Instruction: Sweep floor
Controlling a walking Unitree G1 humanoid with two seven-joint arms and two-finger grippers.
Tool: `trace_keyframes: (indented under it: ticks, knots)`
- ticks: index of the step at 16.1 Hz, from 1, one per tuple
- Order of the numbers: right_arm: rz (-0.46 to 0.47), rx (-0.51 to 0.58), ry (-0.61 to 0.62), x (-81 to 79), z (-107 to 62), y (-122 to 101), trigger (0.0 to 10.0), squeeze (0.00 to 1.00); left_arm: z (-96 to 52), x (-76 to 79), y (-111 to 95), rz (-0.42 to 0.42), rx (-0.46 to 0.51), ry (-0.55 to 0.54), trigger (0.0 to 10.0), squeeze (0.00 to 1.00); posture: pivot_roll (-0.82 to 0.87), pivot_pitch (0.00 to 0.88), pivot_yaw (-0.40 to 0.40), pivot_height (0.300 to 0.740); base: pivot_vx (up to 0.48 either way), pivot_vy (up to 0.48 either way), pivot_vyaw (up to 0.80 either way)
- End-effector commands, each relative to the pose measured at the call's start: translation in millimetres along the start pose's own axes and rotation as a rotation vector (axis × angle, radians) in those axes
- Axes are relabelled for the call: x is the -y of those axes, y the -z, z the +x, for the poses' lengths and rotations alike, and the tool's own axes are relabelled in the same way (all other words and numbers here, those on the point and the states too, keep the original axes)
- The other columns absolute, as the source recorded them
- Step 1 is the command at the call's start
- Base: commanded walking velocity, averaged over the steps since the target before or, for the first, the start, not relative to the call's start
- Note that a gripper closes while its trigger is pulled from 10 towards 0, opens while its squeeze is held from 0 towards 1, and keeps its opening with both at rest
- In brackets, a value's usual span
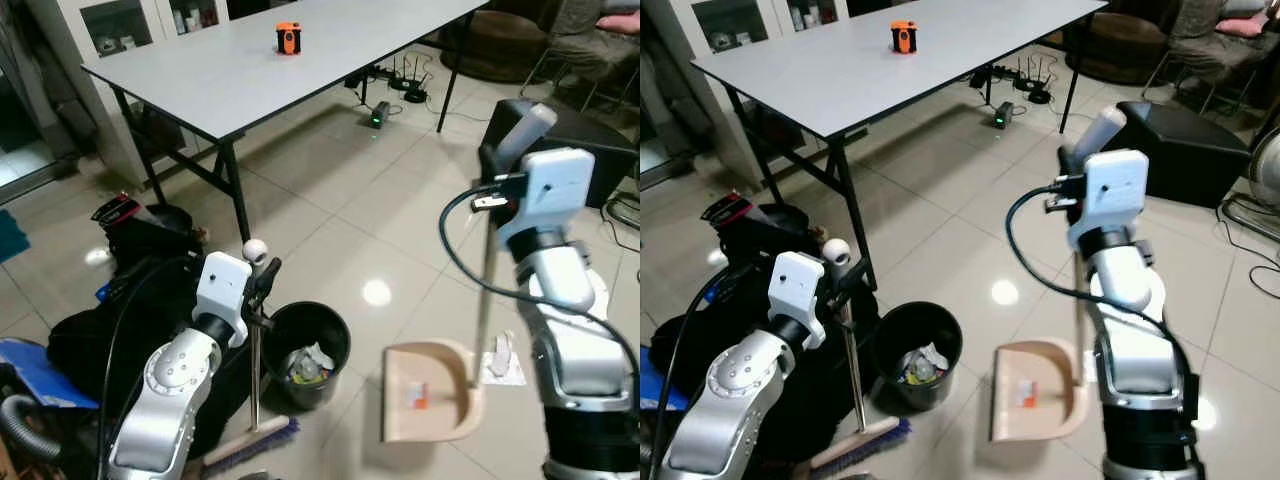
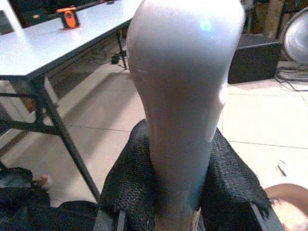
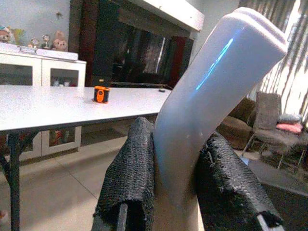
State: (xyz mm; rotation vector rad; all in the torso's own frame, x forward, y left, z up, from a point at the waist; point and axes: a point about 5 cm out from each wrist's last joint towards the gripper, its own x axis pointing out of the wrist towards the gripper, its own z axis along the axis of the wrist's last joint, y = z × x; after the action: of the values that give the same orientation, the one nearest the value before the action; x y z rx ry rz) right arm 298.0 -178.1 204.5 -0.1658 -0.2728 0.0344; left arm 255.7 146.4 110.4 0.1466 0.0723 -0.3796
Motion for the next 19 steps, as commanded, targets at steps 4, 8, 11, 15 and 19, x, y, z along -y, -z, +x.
trace_keyframes:
  ticks: [4,8,11,15,19]
  knots:
    - [0.032,0.009,0.046,3.1,-5.0,-3,10.0,0.00,5.5,2.8,-11,0.024,0.058,0.042,10.0,0.00,-0.02,0.000,0.023,0.740,0.000,-0.355,0.00]
    - [0.034,-0.011,0.036,-0.9,-7.3,0,10.0,0.00,8.8,1.1,-11,0.018,0.060,0.038,10.0,0.00,-0.02,0.000,0.024,0.740,0.000,-0.398,0.00]
    - [0.038,-0.062,0.017,-7.4,-9.8,7,10.0,0.00,8.5,0.8,-11,0.016,0.062,0.032,10.0,0.00,-0.03,0.000,0.025,0.740,0.000,-0.404,0.00]
    - [0.099,-0.094,0.069,-6.7,-16.6,9,10.0,0.00,14.3,4.4,-15,0.000,0.080,0.034,10.0,0.00,-0.06,0.000,0.033,0.740,0.000,-0.405,-0.52]
    - [0.114,-0.109,0.089,-5.8,-20.7,8,10.0,0.00,17.1,5.0,-17,-0.008,0.087,0.030,10.0,0.00,-0.07,0.000,0.024,0.740,0.000,-0.403,-0.20]
